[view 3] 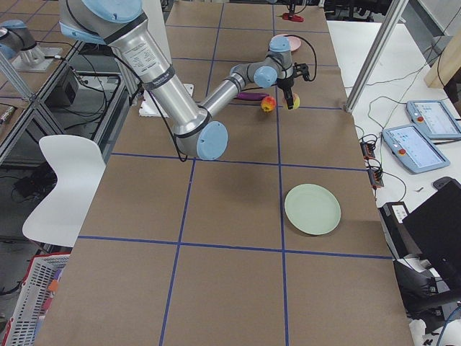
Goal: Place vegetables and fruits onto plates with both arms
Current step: 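Lower chili onto pink plate while right gripper lifts the peach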
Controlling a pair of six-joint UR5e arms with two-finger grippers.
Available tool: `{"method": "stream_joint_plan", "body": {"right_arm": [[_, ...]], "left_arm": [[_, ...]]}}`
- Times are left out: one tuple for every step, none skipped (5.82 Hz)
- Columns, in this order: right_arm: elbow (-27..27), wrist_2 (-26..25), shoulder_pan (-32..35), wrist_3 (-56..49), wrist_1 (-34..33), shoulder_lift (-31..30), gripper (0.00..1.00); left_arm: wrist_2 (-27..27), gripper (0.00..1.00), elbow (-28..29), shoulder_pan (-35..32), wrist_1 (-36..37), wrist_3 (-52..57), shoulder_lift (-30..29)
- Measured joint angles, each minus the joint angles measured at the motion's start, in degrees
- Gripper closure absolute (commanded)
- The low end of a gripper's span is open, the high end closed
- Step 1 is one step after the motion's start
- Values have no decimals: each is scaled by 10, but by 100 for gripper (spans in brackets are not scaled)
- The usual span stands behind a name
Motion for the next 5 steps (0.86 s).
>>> {"method": "stream_joint_plan", "body": {"right_arm": [[15, -3, 19, 0, 1, -1, 100], [26, -13, 41, -1, 1, -4, 100], [32, -27, 64, -7, 2, -9, 100], [33, -38, 90, -28, 4, -18, 100], [33, -43, 111, -53, 5, -28, 100]], "left_arm": [[-1, 100, 28, 3, -25, 0, 3], [-2, 100, 47, 12, -49, -6, 4], [-3, 100, 54, 31, -62, -23, 4], [-3, 100, 61, 52, -82, -46, 5], [-3, 26, 75, 68, -112, -64, 9]]}}
